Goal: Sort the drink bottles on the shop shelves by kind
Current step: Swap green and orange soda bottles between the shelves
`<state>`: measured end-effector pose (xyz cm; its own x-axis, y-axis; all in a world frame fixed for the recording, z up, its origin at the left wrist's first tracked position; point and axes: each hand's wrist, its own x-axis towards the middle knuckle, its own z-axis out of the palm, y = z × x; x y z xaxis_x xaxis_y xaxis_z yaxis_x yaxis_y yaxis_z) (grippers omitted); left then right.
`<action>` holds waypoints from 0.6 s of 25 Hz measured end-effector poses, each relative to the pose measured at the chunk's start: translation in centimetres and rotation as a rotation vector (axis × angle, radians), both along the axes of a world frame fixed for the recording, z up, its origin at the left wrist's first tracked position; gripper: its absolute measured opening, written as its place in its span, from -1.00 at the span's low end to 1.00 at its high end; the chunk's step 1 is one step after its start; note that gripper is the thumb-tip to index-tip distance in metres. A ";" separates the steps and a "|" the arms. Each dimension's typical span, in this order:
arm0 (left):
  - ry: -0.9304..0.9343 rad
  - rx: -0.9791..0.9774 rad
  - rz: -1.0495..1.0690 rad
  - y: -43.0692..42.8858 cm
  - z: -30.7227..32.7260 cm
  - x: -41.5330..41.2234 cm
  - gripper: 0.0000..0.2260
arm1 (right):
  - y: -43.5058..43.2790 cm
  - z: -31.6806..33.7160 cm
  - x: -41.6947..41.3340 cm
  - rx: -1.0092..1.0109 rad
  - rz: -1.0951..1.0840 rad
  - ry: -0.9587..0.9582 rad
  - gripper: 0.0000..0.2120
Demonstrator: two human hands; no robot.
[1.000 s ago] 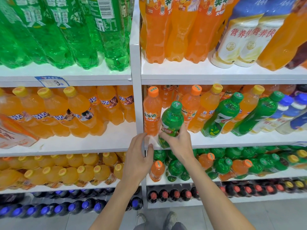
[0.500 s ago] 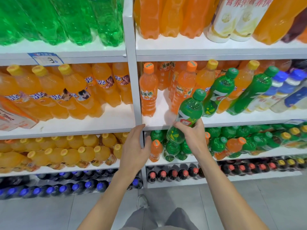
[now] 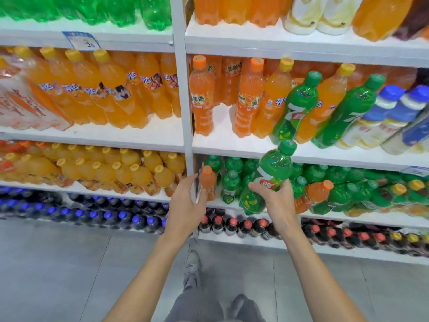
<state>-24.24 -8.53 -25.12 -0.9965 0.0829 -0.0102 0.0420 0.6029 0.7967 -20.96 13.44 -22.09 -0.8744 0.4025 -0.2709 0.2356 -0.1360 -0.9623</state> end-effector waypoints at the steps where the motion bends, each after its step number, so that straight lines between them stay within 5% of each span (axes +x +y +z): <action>1: -0.020 -0.001 0.018 0.0 -0.3 0.5 -0.54 | 0.0 -0.2 0.8 -0.011 0.015 -0.017 -0.55; 15: -0.169 0.028 -0.148 -1.7 -3.2 -4.0 -0.59 | -7.2 -3.2 2.7 -0.031 -0.119 -0.077 -0.63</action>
